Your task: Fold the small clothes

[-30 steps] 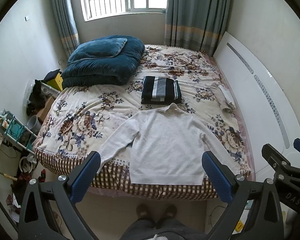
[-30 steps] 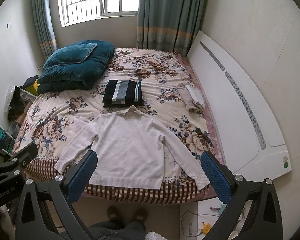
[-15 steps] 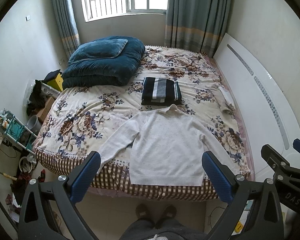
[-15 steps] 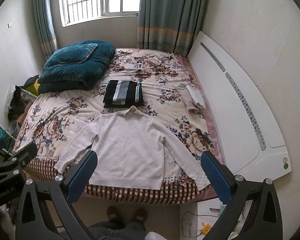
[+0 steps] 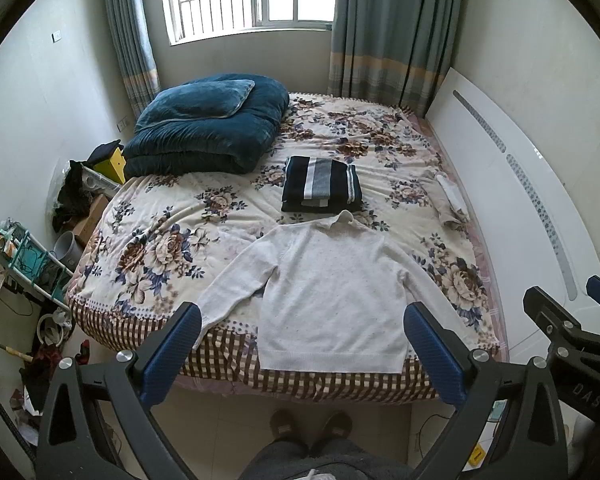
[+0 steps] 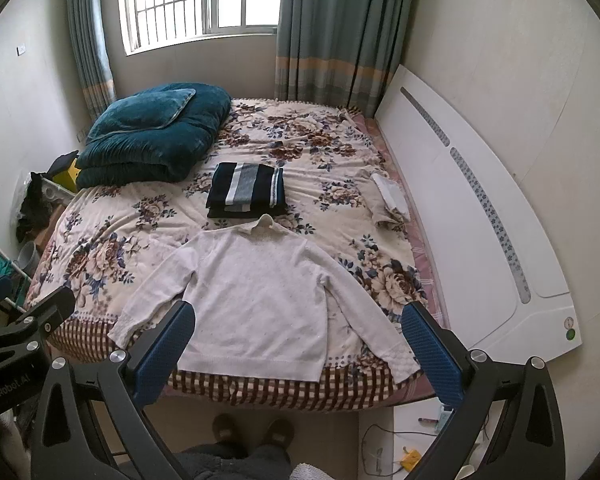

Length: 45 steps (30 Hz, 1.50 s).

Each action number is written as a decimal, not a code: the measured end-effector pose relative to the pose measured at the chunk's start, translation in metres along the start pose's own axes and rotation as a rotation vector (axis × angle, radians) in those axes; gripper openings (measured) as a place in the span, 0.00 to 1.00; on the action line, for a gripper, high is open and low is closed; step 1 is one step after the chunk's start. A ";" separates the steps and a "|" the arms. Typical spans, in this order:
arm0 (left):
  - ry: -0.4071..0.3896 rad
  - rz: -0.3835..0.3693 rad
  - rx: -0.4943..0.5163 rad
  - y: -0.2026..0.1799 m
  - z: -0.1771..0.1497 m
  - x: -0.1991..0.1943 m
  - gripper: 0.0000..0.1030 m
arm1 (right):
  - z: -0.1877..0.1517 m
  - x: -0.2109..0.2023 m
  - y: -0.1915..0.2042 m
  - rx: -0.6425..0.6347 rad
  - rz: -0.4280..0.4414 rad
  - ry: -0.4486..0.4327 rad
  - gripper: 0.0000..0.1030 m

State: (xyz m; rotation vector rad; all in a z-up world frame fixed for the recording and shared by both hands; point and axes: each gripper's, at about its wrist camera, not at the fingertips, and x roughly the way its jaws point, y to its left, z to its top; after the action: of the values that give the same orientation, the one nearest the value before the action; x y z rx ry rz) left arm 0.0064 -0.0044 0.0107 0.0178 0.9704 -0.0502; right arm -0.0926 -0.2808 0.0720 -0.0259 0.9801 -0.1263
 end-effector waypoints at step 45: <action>0.402 0.220 0.247 -0.129 -0.037 0.466 1.00 | -0.353 0.499 -0.364 1.417 -0.159 0.514 0.64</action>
State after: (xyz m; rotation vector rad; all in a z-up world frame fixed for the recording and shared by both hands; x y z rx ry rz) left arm 0.2323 -0.1483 -0.3937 0.3741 1.3536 0.0385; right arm -0.1453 -0.6883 -0.5081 1.2796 1.2089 -0.9833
